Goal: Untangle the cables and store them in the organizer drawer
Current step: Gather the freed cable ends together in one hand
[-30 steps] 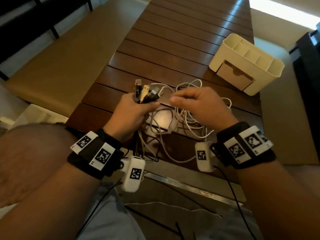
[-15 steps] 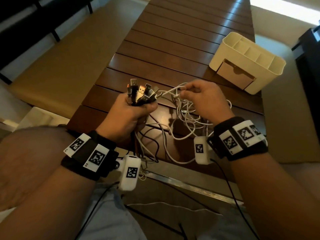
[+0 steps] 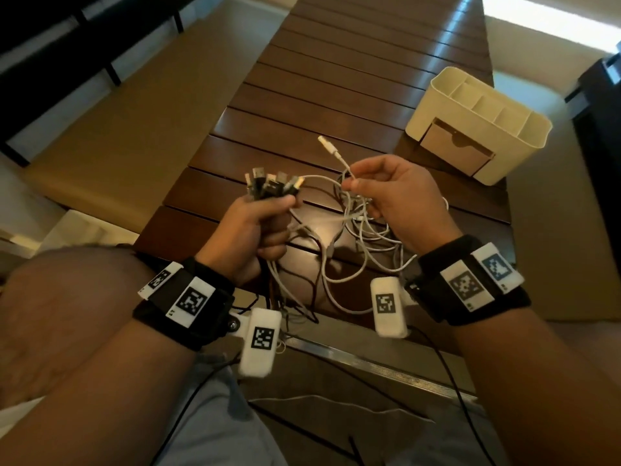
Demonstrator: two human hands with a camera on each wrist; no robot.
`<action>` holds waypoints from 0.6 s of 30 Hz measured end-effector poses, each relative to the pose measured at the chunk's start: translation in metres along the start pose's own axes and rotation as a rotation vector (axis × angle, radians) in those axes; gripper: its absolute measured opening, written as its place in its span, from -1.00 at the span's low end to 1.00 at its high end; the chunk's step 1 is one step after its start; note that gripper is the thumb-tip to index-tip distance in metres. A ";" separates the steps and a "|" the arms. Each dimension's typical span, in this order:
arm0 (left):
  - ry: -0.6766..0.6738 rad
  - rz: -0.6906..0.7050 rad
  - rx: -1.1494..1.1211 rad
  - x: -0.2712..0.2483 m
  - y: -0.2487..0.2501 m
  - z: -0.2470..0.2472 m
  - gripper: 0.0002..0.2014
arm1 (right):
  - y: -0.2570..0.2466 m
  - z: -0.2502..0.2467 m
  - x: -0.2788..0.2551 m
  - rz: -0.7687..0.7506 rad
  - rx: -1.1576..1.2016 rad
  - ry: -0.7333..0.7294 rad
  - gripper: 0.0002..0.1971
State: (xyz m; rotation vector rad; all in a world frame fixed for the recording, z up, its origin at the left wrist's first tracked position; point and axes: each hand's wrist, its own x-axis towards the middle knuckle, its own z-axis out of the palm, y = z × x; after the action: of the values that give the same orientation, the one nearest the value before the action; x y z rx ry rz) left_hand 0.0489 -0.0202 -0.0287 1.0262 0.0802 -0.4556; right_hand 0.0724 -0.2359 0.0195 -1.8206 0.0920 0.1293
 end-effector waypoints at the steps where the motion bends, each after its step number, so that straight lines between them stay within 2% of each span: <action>1: 0.050 -0.004 -0.079 0.001 0.002 -0.001 -0.90 | 0.000 0.001 -0.001 0.000 -0.011 -0.008 -0.82; 4: 0.189 0.055 -0.124 0.002 0.003 -0.002 -0.81 | 0.001 0.007 -0.006 0.012 -0.050 -0.055 -0.83; 7: 0.234 0.148 -0.058 0.001 0.001 0.002 -0.82 | 0.000 0.016 -0.014 0.012 -0.141 -0.112 -0.92; 11: 0.186 0.223 -0.013 0.001 -0.001 0.007 -0.77 | -0.004 0.031 -0.026 -0.019 -0.177 -0.129 -0.89; 18: 0.073 0.262 0.085 -0.001 -0.006 0.010 -0.73 | 0.000 0.047 -0.032 -0.044 -0.225 -0.198 -0.85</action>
State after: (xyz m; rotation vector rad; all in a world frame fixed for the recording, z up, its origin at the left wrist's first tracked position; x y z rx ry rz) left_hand 0.0442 -0.0307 -0.0281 1.1192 -0.0089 -0.1848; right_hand 0.0392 -0.1901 0.0123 -2.0219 -0.1068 0.2979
